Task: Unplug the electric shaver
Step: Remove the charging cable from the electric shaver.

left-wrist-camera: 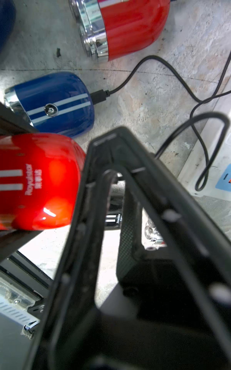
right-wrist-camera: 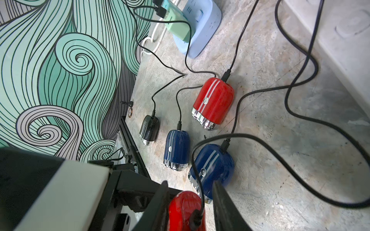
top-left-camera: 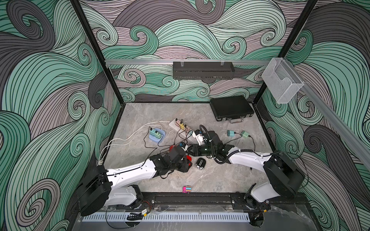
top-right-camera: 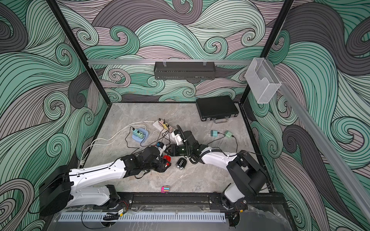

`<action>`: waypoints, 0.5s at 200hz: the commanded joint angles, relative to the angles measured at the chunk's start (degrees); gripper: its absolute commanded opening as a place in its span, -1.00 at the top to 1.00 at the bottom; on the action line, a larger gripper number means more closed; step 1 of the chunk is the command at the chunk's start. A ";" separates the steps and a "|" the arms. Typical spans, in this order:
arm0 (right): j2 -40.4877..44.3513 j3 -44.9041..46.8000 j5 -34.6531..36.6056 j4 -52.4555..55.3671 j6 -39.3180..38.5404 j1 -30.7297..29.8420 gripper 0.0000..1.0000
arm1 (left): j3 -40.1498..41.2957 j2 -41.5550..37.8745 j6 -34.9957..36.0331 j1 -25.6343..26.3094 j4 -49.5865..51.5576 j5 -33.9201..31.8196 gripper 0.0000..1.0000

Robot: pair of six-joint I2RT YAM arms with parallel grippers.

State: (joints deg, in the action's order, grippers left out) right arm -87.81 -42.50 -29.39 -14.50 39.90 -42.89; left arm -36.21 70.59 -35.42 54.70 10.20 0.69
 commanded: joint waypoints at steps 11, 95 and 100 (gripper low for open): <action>-0.54 0.75 -1.52 -2.89 1.80 -0.29 0.35 | 0.61 -1.88 0.00 -0.56 -1.85 0.19 0.06; -0.51 1.51 -1.82 -3.09 2.64 -0.26 0.52 | 0.96 -1.81 0.00 -1.00 -2.37 0.33 0.06; -0.48 1.55 -1.77 -3.03 2.64 -0.26 0.52 | 1.04 -1.78 0.00 -1.08 -2.41 0.37 0.06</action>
State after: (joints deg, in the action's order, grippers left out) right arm -88.23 -41.74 -30.52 -16.64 41.52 -42.89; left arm -35.00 69.84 -35.46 54.06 9.30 0.71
